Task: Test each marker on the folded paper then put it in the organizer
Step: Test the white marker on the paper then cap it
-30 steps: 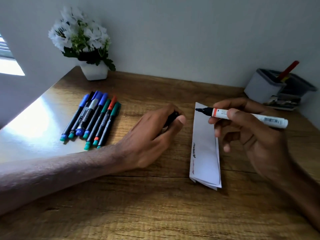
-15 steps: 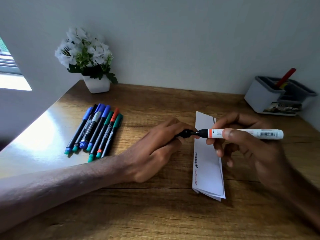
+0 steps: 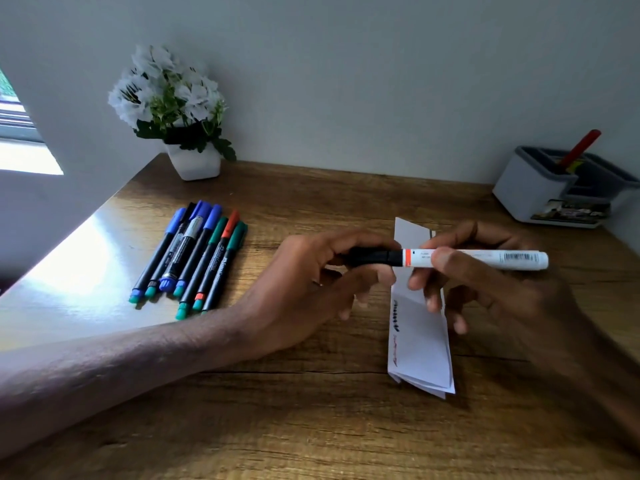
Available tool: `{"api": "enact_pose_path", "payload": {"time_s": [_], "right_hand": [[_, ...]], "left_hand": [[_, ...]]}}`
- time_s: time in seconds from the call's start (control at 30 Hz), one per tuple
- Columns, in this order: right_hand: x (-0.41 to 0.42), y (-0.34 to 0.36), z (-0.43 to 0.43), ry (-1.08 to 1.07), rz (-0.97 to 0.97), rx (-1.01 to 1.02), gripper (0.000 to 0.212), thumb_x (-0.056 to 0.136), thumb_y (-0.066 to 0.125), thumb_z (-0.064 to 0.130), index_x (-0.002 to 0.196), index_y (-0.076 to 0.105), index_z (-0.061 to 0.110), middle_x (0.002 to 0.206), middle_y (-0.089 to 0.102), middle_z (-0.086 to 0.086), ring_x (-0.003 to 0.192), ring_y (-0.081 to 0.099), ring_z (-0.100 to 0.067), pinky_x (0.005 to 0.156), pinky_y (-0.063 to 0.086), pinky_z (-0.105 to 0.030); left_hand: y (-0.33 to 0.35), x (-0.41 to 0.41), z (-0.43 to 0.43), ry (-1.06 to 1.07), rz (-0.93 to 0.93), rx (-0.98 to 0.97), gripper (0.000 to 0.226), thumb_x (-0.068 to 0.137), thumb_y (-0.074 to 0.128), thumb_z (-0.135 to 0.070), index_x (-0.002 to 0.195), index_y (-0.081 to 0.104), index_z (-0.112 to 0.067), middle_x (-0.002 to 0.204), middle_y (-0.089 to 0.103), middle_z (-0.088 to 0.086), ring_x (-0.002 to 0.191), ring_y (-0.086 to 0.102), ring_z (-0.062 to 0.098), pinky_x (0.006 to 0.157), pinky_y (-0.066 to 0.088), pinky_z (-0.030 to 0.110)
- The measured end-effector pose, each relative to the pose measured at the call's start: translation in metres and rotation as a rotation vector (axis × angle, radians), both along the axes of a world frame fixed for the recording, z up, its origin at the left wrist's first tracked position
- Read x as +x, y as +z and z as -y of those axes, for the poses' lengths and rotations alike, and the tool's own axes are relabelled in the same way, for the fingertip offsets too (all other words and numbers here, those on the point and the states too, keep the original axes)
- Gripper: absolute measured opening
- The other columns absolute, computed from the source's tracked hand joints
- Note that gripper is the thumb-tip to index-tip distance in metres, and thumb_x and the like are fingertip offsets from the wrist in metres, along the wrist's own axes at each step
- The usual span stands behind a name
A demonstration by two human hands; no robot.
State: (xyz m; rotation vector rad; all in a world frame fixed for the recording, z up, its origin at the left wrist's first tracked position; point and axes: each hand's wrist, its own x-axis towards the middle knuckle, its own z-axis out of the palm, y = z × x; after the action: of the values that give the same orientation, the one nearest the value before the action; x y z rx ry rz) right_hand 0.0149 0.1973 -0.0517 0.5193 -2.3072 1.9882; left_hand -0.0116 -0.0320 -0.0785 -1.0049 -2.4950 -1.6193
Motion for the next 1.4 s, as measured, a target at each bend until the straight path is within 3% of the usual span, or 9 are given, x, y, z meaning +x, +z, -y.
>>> {"api": "enact_pose_path", "payload": {"time_s": [0.13,0.47,0.63,0.8,0.9,1.03,1.13,1.23,1.4], "right_hand": [[-0.001,-0.001,-0.001,-0.023,0.027,-0.045,0.013,0.075,0.070,0.031,0.079,0.077,0.020,0.073,0.071,-0.016,0.053,0.064,-0.021,0.037,0.046,-0.026],[-0.004,0.000,-0.006,0.057,-0.192,0.145,0.020,0.083,0.068,0.013,0.098,0.071,-0.001,0.076,0.075,-0.005,0.054,0.067,-0.017,0.043,0.053,-0.025],[-0.009,0.003,-0.008,-0.018,-0.167,0.176,0.018,0.080,0.072,0.024,0.095,0.076,0.016,0.081,0.078,0.000,0.063,0.071,-0.019,0.046,0.058,-0.028],[-0.013,0.008,-0.019,-0.129,-0.184,0.220,0.017,0.071,0.080,0.025,0.088,0.077,0.027,0.086,0.077,0.025,0.080,0.074,-0.002,0.057,0.057,-0.015],[-0.016,0.009,-0.029,-0.149,-0.258,0.383,0.025,0.074,0.085,0.024,0.096,0.078,0.031,0.092,0.075,0.031,0.089,0.073,0.002,0.068,0.058,-0.015],[-0.016,0.014,-0.031,-0.185,-0.432,0.614,0.036,0.082,0.082,0.022,0.105,0.068,0.046,0.081,0.056,0.055,0.088,0.062,0.023,0.076,0.048,-0.003],[-0.024,0.014,-0.047,-0.324,-0.528,0.636,0.024,0.087,0.077,0.025,0.111,0.075,0.030,0.093,0.068,0.033,0.081,0.063,0.017,0.069,0.049,-0.005],[-0.034,0.014,-0.069,-0.488,-0.497,0.589,0.023,0.089,0.076,0.021,0.112,0.074,0.020,0.098,0.073,0.011,0.084,0.066,0.006,0.067,0.047,-0.003],[-0.045,0.026,-0.099,-0.719,-0.447,0.413,0.038,0.086,0.077,0.006,0.121,0.063,0.010,0.102,0.070,0.001,0.084,0.067,-0.007,0.067,0.049,-0.004]], "left_hand": [[0.001,0.001,-0.001,-0.075,0.009,0.049,0.027,0.100,0.060,-0.022,0.124,0.068,-0.013,0.091,0.074,-0.003,0.064,0.067,0.015,0.049,0.053,0.023],[0.001,-0.004,0.003,-0.201,0.021,0.023,0.015,0.104,0.055,-0.018,0.107,0.069,-0.013,0.077,0.068,0.002,0.056,0.058,0.012,0.049,0.045,0.026],[0.001,-0.004,-0.002,-0.130,0.030,0.078,0.019,0.104,0.055,-0.018,0.114,0.070,-0.011,0.078,0.070,0.004,0.056,0.056,0.011,0.051,0.044,0.017],[0.001,-0.002,-0.004,0.039,-0.028,0.098,0.022,0.098,0.064,-0.030,0.115,0.073,-0.020,0.083,0.075,0.000,0.060,0.061,0.010,0.052,0.048,0.020],[0.004,-0.003,-0.011,0.124,-0.083,0.113,0.020,0.095,0.069,-0.032,0.109,0.076,-0.020,0.083,0.076,-0.007,0.065,0.065,0.004,0.055,0.050,0.020],[0.016,-0.010,-0.039,0.124,-0.060,0.274,0.021,0.092,0.072,-0.029,0.100,0.078,-0.011,0.076,0.074,-0.006,0.062,0.063,0.004,0.054,0.046,0.020],[0.020,-0.027,-0.057,0.150,-0.148,0.324,0.026,0.102,0.059,-0.031,0.102,0.074,-0.010,0.079,0.073,-0.001,0.062,0.064,0.023,0.050,0.049,0.036],[0.007,-0.047,-0.063,0.257,-0.238,0.264,0.027,0.109,0.048,-0.030,0.108,0.069,-0.015,0.086,0.074,-0.004,0.071,0.069,0.010,0.057,0.052,0.031],[-0.010,-0.064,-0.062,0.347,-0.269,0.169,0.021,0.109,0.047,-0.027,0.106,0.067,-0.020,0.090,0.072,-0.010,0.086,0.069,0.006,0.072,0.056,0.028]]}}
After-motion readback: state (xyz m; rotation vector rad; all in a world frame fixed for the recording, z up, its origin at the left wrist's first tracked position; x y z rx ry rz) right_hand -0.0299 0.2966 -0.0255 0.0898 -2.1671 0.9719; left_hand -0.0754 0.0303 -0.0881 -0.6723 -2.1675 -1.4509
